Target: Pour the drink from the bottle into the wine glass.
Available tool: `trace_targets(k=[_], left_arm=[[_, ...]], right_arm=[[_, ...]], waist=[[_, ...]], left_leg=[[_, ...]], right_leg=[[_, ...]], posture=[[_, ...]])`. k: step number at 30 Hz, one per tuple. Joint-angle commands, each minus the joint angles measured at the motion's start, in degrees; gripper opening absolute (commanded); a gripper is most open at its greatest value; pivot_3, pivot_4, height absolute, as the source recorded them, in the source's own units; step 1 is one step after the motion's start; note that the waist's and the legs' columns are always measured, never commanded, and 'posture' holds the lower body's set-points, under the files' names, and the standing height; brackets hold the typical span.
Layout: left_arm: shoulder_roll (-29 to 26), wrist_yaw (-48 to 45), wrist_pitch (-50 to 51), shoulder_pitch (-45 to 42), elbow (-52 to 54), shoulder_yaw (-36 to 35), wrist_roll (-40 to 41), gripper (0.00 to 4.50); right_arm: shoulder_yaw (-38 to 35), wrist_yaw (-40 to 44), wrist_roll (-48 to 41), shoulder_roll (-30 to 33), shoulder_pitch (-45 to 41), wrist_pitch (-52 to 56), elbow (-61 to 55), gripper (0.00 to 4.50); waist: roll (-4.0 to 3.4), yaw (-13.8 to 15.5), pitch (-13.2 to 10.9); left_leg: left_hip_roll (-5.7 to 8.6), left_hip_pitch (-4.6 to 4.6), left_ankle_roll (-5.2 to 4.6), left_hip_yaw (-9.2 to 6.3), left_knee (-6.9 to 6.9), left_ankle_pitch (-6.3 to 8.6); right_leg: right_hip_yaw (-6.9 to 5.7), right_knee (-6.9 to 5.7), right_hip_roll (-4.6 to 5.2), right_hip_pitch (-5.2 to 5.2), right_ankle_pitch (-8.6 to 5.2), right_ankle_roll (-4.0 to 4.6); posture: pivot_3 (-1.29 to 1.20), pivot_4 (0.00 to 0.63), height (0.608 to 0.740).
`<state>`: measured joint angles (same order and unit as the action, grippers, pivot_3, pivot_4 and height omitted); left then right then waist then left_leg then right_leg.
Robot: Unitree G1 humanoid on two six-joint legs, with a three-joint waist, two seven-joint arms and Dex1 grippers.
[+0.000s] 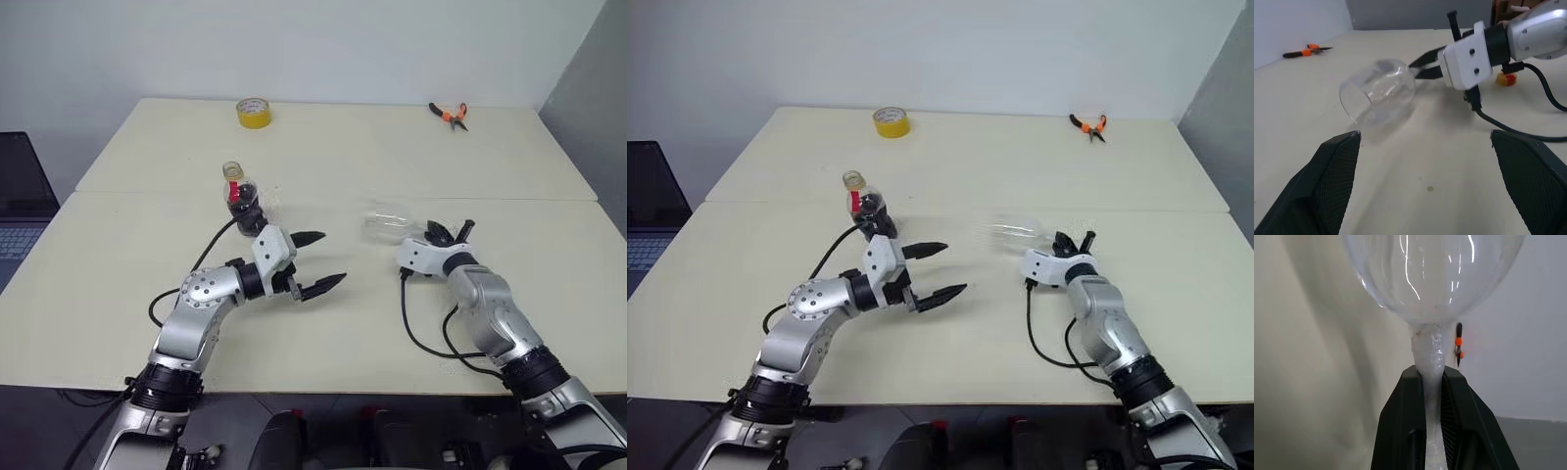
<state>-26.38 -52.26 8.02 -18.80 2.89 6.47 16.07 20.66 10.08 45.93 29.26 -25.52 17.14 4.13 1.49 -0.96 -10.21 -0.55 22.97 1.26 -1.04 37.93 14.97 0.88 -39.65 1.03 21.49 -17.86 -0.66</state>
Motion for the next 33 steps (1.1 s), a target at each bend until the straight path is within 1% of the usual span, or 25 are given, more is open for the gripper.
trace_targets(k=[1,2,4,5,6,8,9,11,16,18,21,25,30,32,33], left_arm=[[-1.23,0.93,0.74,1.13,2.47,-3.96,2.40,4.50],[-1.49,1.15,0.79,1.45,2.36,-4.69,2.75,4.50],[-2.87,-0.40,1.19,2.78,2.52,-6.52,4.60,4.50],[-3.38,-1.09,1.81,3.27,2.83,-7.19,5.64,4.50],[-4.30,-2.30,2.78,3.68,3.41,-8.27,7.41,4.50],[-5.74,-3.88,4.94,3.86,4.47,-9.63,10.00,4.50],[-6.75,-4.79,6.65,3.84,5.18,-10.18,11.46,4.50],[-8.45,-5.90,9.82,3.64,6.34,-11.23,14.06,4.50],[-11.60,-7.51,15.90,2.91,8.17,-13.14,18.77,4.50],[-12.82,-8.22,17.23,2.89,9.25,-13.66,19.96,4.50],[-13.53,-8.34,17.87,2.80,10.05,-13.97,20.62,4.50],[-13.32,-8.75,17.98,2.64,10.96,-13.39,20.73,4.50],[-13.18,-8.89,17.52,2.11,10.81,-12.98,20.29,4.50],[-13.07,-8.91,17.34,1.73,10.41,-12.83,20.07,4.50],[-13.05,-8.97,17.23,1.57,10.21,-12.71,19.92,4.50]], right_arm=[[-5.69,-0.21,-4.25,-1.70,0.43,-0.56,-9.34,0.13],[-6.67,0.06,-5.65,-2.38,0.89,-0.89,-10.81,0.13],[-9.74,1.08,-13.90,-7.22,2.86,-2.16,-13.73,0.13],[-11.20,1.94,-19.37,-9.70,3.86,-4.73,-14.12,0.13],[-12.07,4.45,-26.85,-13.19,5.63,-7.77,-14.38,0.13],[-12.92,9.66,-37.44,-17.53,7.91,-11.44,-14.07,0.13],[-13.34,11.31,-41.39,-19.65,8.48,-12.94,-12.97,0.13],[-14.16,12.80,-45.67,-22.42,8.15,-16.47,-8.92,0.13],[-13.85,15.79,-50.20,-25.24,5.90,-23.71,1.15,0.13],[-13.87,17.28,-52.60,-26.87,4.73,-25.28,4.80,0.13],[-13.21,19.72,-53.14,-27.64,2.86,-28.55,11.29,0.13],[-12.87,21.06,-51.92,-26.46,2.24,-32.11,15.97,0.13],[-13.09,21.96,-51.97,-25.21,2.55,-33.42,17.73,0.13],[-12.94,22.44,-52.00,-24.66,3.14,-33.25,17.28,0.89],[-12.83,22.67,-52.08,-24.46,3.40,-32.93,16.93,1.14]], waist=[[0.00,-0.06,0.00],[0.00,-0.10,0.00],[0.01,-0.25,0.00],[0.01,-0.48,0.00],[0.01,-0.58,0.00],[0.00,-0.69,-0.01],[0.01,-0.74,-0.02],[-0.03,-0.79,-0.05],[-0.03,-0.64,-0.05],[-0.03,-0.73,-0.05],[-0.06,-0.85,-0.07],[-0.07,-0.84,-0.07],[-0.07,-0.82,-0.07],[-0.06,-0.79,-0.07],[-0.06,-0.78,-0.07]], left_leg=[[-0.01,0.01,0.00,-0.01,0.00,0.00],[-0.01,0.02,-0.01,-0.01,0.00,0.00],[-0.03,0.02,-0.01,-0.03,-0.01,0.01],[-0.05,0.00,-0.02,-0.06,-0.03,0.01],[-0.04,0.00,-0.02,-0.08,-0.04,0.01],[-0.05,-0.01,-0.03,-0.11,-0.04,0.02],[-0.03,-0.01,-0.03,-0.13,-0.04,0.02],[-0.04,0.00,-0.04,-0.14,-0.03,0.02],[0.01,-0.06,-0.04,-0.15,0.01,0.02],[-0.01,-0.06,-0.04,-0.14,-0.03,0.02],[-0.03,-0.06,-0.03,-0.12,-0.05,0.02],[-0.03,-0.06,-0.03,-0.11,-0.04,0.02],[-0.03,-0.08,-0.03,-0.12,-0.02,0.02],[-0.03,-0.08,-0.03,-0.12,-0.02,0.02],[-0.02,-0.07,-0.03,-0.11,-0.01,0.02]], right_leg=[[-0.01,0.00,0.00,0.02,0.00,0.00],[-0.01,-0.02,0.00,0.04,0.00,0.00],[-0.03,-0.04,0.00,0.04,0.00,0.00],[-0.05,-0.03,-0.01,0.01,0.00,0.00],[-0.06,-0.03,-0.01,-0.01,0.00,0.00],[-0.09,0.00,-0.01,-0.04,0.00,0.01],[-0.11,0.02,0.00,-0.06,0.00,0.01],[-0.11,0.01,0.00,-0.06,0.00,0.01],[-0.13,-0.01,0.03,-0.10,0.00,0.01],[-0.12,-0.03,0.01,-0.08,0.00,0.01],[-0.09,-0.05,-0.01,-0.03,-0.01,0.03],[-0.09,-0.07,-0.01,-0.03,-0.02,0.04],[-0.09,-0.10,0.00,-0.05,-0.02,0.04],[-0.09,-0.10,0.00,-0.04,-0.02,0.04],[-0.08,-0.10,0.00,-0.05,-0.02,0.04]], posture=[[0.00,0.150,0.740],[0.00,0.150,0.740],[0.00,0.150,0.740],[0.00,0.150,0.740],[0.00,0.150,0.740],[0.00,0.150,0.740],[0.00,0.150,0.740],[0.00,0.150,0.740],[0.00,0.150,0.740],[0.00,0.150,0.740],[0.00,0.150,0.740],[0.00,0.150,0.740],[0.00,0.150,0.740],[0.00,0.150,0.740],[0.00,0.150,0.740]])
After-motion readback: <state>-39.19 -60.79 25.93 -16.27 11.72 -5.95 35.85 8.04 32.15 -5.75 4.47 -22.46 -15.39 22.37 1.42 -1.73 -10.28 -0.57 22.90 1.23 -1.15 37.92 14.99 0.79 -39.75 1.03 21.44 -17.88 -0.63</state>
